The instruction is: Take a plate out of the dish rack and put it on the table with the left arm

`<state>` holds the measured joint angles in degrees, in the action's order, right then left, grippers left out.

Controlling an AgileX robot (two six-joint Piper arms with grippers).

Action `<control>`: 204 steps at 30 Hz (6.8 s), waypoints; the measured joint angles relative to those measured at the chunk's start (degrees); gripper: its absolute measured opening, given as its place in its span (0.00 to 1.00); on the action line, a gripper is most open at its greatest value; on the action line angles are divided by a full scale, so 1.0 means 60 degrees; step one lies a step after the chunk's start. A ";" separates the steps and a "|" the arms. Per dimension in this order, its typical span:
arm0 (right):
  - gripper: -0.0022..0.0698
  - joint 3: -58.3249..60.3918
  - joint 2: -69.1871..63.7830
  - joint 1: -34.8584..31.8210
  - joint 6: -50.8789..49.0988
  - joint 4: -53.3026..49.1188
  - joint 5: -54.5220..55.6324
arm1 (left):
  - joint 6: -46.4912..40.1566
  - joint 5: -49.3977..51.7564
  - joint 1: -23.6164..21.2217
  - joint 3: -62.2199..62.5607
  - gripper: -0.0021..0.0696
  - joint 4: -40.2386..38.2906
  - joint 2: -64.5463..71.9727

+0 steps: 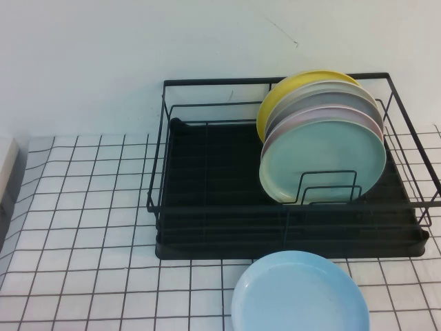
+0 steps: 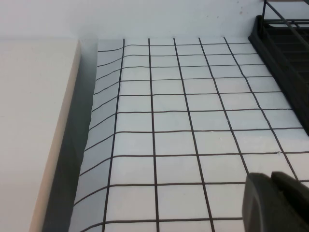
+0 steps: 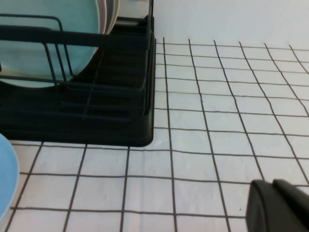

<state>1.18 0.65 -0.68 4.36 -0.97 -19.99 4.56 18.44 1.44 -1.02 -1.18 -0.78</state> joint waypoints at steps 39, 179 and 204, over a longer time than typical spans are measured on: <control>0.03 0.0000 0.0000 0.0000 0.0000 0.0000 0.0000 | -0.0054 0.0000 0.0000 0.0000 0.02 0.0000 0.0000; 0.03 0.0000 0.0000 0.0000 0.0000 0.0000 0.0000 | -1.5858 -0.3746 0.6475 1.3130 0.38 -0.9959 1.7984; 0.03 0.0000 0.0000 0.0000 0.0000 0.0000 0.0000 | -1.6438 -0.5001 0.6475 1.3379 0.04 -1.1398 1.6566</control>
<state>1.18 0.65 -0.68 4.36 -0.97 -19.99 -94.06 -11.56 40.29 79.25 -69.57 98.62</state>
